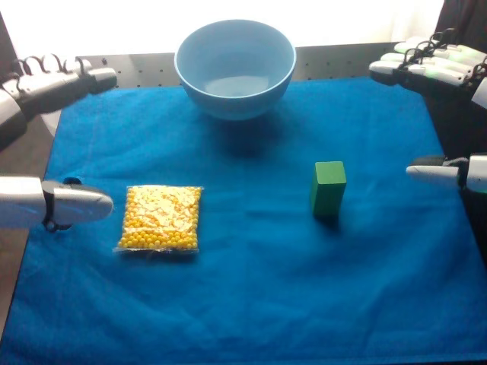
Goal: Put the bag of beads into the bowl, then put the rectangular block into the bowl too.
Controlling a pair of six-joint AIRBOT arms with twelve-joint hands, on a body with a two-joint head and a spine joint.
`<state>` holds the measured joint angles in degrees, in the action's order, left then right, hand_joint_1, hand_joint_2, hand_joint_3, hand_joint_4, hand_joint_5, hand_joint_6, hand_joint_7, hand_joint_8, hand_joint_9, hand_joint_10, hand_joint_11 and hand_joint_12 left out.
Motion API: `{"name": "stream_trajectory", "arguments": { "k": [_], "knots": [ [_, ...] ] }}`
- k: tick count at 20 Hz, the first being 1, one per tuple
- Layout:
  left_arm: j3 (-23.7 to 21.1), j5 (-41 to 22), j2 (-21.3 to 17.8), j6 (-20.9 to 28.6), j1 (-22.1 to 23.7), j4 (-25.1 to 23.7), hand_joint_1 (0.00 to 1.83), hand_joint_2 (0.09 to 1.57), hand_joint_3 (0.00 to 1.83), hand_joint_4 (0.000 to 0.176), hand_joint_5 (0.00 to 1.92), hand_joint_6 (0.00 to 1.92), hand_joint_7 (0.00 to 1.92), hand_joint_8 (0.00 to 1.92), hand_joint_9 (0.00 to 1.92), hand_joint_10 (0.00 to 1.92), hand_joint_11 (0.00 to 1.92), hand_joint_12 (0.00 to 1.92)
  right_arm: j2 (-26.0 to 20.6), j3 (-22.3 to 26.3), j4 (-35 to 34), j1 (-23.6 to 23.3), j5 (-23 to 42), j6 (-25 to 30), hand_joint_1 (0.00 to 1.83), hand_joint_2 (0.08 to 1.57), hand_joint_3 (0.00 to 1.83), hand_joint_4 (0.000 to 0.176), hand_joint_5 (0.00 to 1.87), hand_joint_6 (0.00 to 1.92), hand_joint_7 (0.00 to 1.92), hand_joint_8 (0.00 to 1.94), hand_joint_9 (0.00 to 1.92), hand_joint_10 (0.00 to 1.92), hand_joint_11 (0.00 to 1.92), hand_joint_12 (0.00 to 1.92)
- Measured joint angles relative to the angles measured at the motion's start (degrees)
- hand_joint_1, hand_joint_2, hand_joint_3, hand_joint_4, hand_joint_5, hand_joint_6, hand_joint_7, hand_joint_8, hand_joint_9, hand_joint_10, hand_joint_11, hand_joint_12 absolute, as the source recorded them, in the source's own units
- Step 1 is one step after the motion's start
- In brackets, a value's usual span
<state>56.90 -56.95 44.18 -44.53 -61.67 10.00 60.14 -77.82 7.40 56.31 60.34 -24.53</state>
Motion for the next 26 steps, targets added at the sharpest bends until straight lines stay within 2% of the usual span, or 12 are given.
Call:
{"name": "stream_trajectory", "arguments": {
  "k": [4, 5, 6, 10, 12, 14, 18, 19, 22, 23, 24, 26],
  "knots": [
    [0.2, 3.1, 0.0, 0.0, 0.3, -1.7, 0.73, 0.88, 0.0, 0.128, 0.12, 0.0, 0.07, 0.0, 0.0, 0.0, 0.02, 0.01, 0.7, -0.8, 0.0, 0.0, -0.3, 0.0, 0.85, 1.1, 0.01, 0.001, 0.17, 0.0, 0.14, 0.0, 0.06, 0.01, 0.0, 0.0],
    [0.6, 4.9, 0.3, 0.1, 0.9, -3.3, 0.8, 0.89, 0.0, 0.068, 0.13, 0.0, 0.1, 0.01, 0.04, 0.01, 0.05, 0.02, 0.8, -0.8, 0.1, 0.0, -0.6, 0.1, 0.91, 1.1, 0.0, 0.012, 0.17, 0.0, 0.14, 0.0, 0.05, 0.0, 0.0, 0.0],
    [1.0, 6.8, 0.8, 0.1, 1.7, -4.8, 0.85, 0.9, 0.0, 0.046, 0.13, 0.01, 0.11, 0.02, 0.06, 0.02, 0.06, 0.03, 0.9, -0.8, 0.4, 0.0, -0.8, 0.1, 0.89, 1.11, 0.01, 0.017, 0.17, 0.0, 0.14, 0.0, 0.06, 0.01, 0.0, 0.0],
    [3.6, 18.2, 3.5, 0.1, 8.6, -12.3, 0.87, 0.88, 0.0, 0.035, 0.21, 0.0, 0.16, 0.0, 0.12, 0.0, 0.0, 0.3, 0.9, -1.0, 0.5, 0.0, -0.9, 0.1, 0.91, 1.11, 0.01, 0.027, 0.17, 0.0, 0.14, 0.0, 0.04, 0.0, 0.0, 0.0],
    [4.7, 23.2, 5.1, 0.1, 12.6, -17.2, 0.85, 0.85, 0.0, 0.059, 0.27, 0.0, 0.22, 0.0, 0.22, 0.01, 0.0, 0.56, 0.9, -1.0, 0.7, 0.0, -0.9, 0.1, 0.94, 1.13, 0.01, 0.0, 0.17, 0.0, 0.13, 0.0, 0.04, 0.0, 0.0, 0.0],
    [5.7, 28.2, 7.2, 0.0, 15.4, -21.2, 0.91, 0.82, 0.0, 0.094, 0.28, 0.0, 0.29, 0.0, 0.33, 0.02, 0.0, 0.73, 0.9, -1.0, 0.9, 0.0, -1.1, 0.1, 0.93, 1.14, 0.01, 0.019, 0.15, 0.0, 0.12, 0.0, 0.01, 0.0, 0.0, 0.0],
    [6.2, 35.5, 8.9, -0.3, 18.9, -28.3, 0.84, 0.85, 0.0, 0.117, 0.28, 0.0, 0.42, 0.01, 0.37, 0.02, 0.0, 0.38, 0.9, -1.0, 1.5, 0.0, -1.1, 0.1, 0.91, 1.13, 0.0, 0.027, 0.14, 0.0, 0.1, 0.0, 0.01, 0.0, 0.0, 0.0],
    [6.2, 36.2, 8.9, -0.6, 19.1, -28.3, 0.9, 0.84, 0.0, 0.111, 0.31, 0.0, 0.49, 0.01, 0.42, 0.02, 0.0, 0.48, 0.9, -1.0, 1.5, 0.0, -1.1, 0.1, 0.9, 1.14, 0.01, 0.033, 0.13, 0.0, 0.09, 0.0, 0.0, 0.0, 0.0, 0.0],
    [6.2, 37.8, 8.9, -4.7, 19.2, -25.6, 1.0, 0.99, 0.01, 0.002, 0.57, 0.01, 0.82, 0.05, 0.69, 0.08, 0.0, 0.93, 0.9, -1.0, 1.5, 0.0, -1.1, 0.1, 0.88, 1.17, 0.01, 0.041, 0.12, 0.0, 0.08, 0.0, 0.0, 0.0, 0.0, 0.0],
    [6.2, 37.5, 8.9, -6.1, 19.4, -24.1, 1.28, 1.11, 0.0, 0.0, 0.76, 0.0, 0.97, 0.79, 0.79, 0.16, 0.02, 1.21, 1.0, -1.0, 1.5, 0.0, -1.1, 0.1, 0.84, 1.2, 0.02, 0.046, 0.12, 0.0, 0.07, 0.0, 0.0, 0.0, 0.0, 0.0],
    [6.3, 37.2, 8.9, -7.8, 19.6, -22.0, 1.27, 1.12, 0.0, 0.0, 0.86, 0.7, 1.02, 1.05, 0.9, 0.28, 0.14, 1.38, 1.0, -1.0, 1.6, 0.0, -1.1, 0.1, 0.81, 1.22, 0.02, 0.045, 0.11, 0.0, 0.07, 0.0, 0.0, 0.0, 0.0, 0.0],
    [6.4, 36.8, 8.9, -8.4, 20.0, -20.9, 1.26, 1.14, 0.01, 0.0, 0.99, 0.74, 0.9, 1.36, 0.67, 1.16, 0.26, 1.68, 1.0, -1.0, 1.7, 0.0, -1.1, 0.1, 0.79, 1.29, 0.02, 0.042, 0.08, 0.0, 0.07, 0.0, 0.0, 0.0, 0.0, 0.0]
  ]
}}
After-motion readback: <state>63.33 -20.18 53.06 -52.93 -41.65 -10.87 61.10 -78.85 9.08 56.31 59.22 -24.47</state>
